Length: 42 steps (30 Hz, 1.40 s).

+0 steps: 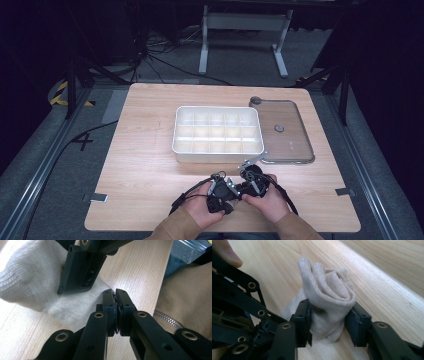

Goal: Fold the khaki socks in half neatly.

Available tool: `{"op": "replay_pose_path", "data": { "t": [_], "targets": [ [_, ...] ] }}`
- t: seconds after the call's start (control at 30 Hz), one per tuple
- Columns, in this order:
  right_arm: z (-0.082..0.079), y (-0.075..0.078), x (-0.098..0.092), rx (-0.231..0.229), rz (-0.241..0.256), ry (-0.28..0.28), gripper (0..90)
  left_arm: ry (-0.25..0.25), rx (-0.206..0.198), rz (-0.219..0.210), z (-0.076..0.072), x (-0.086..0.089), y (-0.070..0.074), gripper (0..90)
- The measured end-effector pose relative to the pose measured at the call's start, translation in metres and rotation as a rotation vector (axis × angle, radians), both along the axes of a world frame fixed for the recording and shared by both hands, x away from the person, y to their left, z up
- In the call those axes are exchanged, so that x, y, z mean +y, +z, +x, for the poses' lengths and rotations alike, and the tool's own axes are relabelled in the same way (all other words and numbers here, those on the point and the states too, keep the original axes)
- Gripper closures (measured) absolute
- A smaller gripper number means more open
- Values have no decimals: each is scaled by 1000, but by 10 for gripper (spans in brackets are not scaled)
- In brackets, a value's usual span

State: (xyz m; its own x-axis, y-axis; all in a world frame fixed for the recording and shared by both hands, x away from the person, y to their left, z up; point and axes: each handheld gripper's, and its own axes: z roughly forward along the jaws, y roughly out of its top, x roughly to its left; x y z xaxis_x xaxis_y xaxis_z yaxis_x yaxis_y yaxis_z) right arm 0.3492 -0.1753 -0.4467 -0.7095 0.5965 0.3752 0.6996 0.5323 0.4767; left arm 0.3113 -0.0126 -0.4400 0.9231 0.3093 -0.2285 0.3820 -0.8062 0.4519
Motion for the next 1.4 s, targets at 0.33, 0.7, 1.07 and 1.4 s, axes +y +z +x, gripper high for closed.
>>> {"op": "replay_pose_path", "data": {
  "t": [0.33,0.7,1.07,1.4],
  "targets": [
    [-1,4,2,-11,-7,25,766,-2,-1,-7,0,3,4,855],
    [-6,19,2,-67,-26,46,777,33,-8,-61,3,21,26,830],
    [-9,40,-9,-111,-3,20,776,87,-13,-87,9,40,43,811],
    [-9,54,-18,-151,20,11,776,113,-21,-90,13,55,54,800]
  ]
}}
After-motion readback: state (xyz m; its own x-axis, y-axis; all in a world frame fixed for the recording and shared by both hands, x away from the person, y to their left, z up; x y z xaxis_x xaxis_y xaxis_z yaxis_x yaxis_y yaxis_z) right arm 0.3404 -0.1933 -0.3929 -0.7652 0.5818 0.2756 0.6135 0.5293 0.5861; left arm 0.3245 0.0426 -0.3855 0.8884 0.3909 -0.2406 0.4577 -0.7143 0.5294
